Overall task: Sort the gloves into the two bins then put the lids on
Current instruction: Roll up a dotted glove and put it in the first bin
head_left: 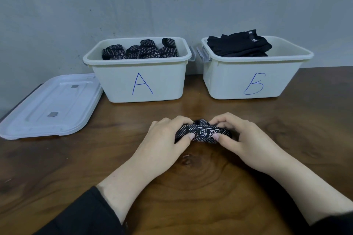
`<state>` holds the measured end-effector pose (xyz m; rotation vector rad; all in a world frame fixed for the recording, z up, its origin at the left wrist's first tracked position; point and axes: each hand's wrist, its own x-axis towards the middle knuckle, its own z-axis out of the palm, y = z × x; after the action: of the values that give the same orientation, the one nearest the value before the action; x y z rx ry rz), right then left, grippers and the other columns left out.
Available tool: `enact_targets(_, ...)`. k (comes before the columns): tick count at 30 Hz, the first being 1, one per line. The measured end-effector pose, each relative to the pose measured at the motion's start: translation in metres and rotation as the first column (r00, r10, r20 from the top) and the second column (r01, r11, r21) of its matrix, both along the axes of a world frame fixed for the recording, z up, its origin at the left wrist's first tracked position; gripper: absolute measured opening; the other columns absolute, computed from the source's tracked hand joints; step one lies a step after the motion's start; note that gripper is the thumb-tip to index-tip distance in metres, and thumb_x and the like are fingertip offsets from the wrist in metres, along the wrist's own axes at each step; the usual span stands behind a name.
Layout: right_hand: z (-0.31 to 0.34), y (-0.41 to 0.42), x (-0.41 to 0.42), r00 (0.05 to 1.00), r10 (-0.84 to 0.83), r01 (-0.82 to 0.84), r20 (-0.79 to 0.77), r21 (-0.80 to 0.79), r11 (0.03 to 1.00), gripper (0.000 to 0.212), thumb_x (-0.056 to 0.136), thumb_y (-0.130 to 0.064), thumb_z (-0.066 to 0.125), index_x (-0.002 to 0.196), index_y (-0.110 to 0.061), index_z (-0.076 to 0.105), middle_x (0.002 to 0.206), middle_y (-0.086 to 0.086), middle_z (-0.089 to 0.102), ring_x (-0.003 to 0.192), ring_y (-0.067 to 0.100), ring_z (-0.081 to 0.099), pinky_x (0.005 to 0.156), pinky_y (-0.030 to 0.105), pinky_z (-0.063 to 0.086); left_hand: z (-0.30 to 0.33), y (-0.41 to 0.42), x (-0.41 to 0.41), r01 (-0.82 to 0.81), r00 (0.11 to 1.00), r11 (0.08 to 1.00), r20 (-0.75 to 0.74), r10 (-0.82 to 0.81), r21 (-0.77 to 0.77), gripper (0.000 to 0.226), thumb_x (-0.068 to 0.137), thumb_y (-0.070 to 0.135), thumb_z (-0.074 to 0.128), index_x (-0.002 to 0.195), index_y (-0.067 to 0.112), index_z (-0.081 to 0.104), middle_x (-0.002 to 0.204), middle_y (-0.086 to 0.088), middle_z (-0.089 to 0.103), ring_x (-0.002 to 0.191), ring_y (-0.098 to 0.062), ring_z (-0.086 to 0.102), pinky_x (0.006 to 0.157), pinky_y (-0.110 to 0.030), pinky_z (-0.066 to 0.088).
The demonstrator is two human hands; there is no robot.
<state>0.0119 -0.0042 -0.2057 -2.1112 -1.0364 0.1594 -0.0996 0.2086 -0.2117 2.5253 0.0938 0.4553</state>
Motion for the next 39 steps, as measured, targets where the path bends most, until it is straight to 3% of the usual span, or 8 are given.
enact_targets(4,0.007,0.001,-0.005,0.993,0.005,0.004,-0.118,0.079,0.997,0.011,0.098,-0.030,0.063,0.105,-0.039,0.066,0.095,-0.012,0.073,0.085,0.026,0.064,0.086,0.048,0.051,0.000,0.003,0.001,-0.018,0.998,0.986,-0.058,0.008,-0.166,0.024,0.093,0.051,0.055,0.116,0.052,0.053,0.102,0.023,0.064,0.102,-0.005,0.055,0.089,-0.027,0.046)
enact_targets(7,0.004,0.002,-0.002,0.996,-0.070,0.071,-0.052,0.023,0.997,0.011,0.097,-0.034,0.062,0.100,-0.042,0.070,0.094,-0.018,0.071,0.091,0.010,0.063,0.089,0.042,0.052,-0.001,0.002,0.006,-0.074,0.997,0.973,-0.035,0.068,-0.218,0.024,0.093,0.047,0.060,0.116,0.046,0.057,0.102,0.025,0.064,0.102,-0.002,0.058,0.090,-0.028,0.048)
enact_targets(11,0.003,0.004,0.003,0.987,-0.099,0.119,0.127,-0.157,0.981,0.019,0.099,-0.041,0.055,0.103,-0.041,0.073,0.097,-0.021,0.062,0.102,-0.001,0.054,0.098,0.039,0.043,-0.004,0.003,0.010,-0.065,0.987,0.998,0.145,0.068,-0.021,0.026,0.093,0.033,0.066,0.119,0.032,0.065,0.116,0.016,0.055,0.113,-0.004,0.049,0.101,-0.034,0.039)
enact_targets(15,0.006,0.007,0.000,0.989,-0.092,0.113,0.113,-0.198,0.974,0.021,0.100,-0.039,0.054,0.107,-0.038,0.074,0.101,-0.023,0.061,0.103,-0.003,0.054,0.094,0.031,0.044,-0.005,0.005,0.011,0.013,0.995,0.985,0.097,-0.030,0.170,0.024,0.096,0.035,0.061,0.119,0.033,0.071,0.122,0.015,0.056,0.116,-0.006,0.043,0.101,-0.032,0.028)
enact_targets(20,0.024,0.017,0.005,0.993,-0.119,0.118,0.013,-0.274,0.954,0.015,0.098,-0.038,0.060,0.107,-0.037,0.073,0.106,-0.023,0.068,0.102,-0.004,0.061,0.090,0.019,0.047,-0.008,0.005,0.011,0.044,0.999,0.986,-0.005,-0.044,0.161,0.031,0.101,0.039,0.050,0.128,0.038,0.065,0.125,0.019,0.055,0.119,-0.005,0.042,0.105,-0.033,0.027)
enact_targets(31,0.073,0.077,0.031,0.975,0.038,-0.185,-0.219,-0.706,0.684,0.035,0.083,-0.036,0.080,0.115,-0.028,0.068,0.102,-0.012,0.075,0.096,0.006,0.070,0.093,0.028,0.055,-0.008,0.019,0.011,0.159,0.987,0.975,0.004,-0.161,0.158,0.033,0.102,0.041,0.049,0.133,0.039,0.061,0.132,0.020,0.055,0.125,-0.004,0.038,0.106,-0.033,0.024)
enact_targets(35,0.072,0.077,0.032,0.966,0.008,-0.188,-0.260,-0.676,0.712,0.026,0.081,-0.033,0.081,0.106,-0.031,0.071,0.096,-0.013,0.075,0.093,0.007,0.070,0.084,0.024,0.055,-0.006,0.032,0.008,0.174,0.978,0.977,0.093,-0.185,0.120,0.033,0.101,0.040,0.051,0.132,0.034,0.062,0.127,0.020,0.057,0.123,-0.001,0.039,0.106,-0.029,0.026)
enact_targets(39,0.088,0.069,0.032,0.925,-0.020,-0.190,-0.379,-0.508,0.840,0.025,0.080,-0.027,0.082,0.104,-0.020,0.075,0.101,0.003,0.078,0.097,0.025,0.072,0.091,0.042,0.053,0.008,0.068,-0.001,0.014,0.932,0.986,0.356,-0.074,0.167,0.031,0.098,0.034,0.049,0.121,0.027,0.069,0.114,0.017,0.064,0.111,-0.005,0.051,0.099,-0.031,0.034)
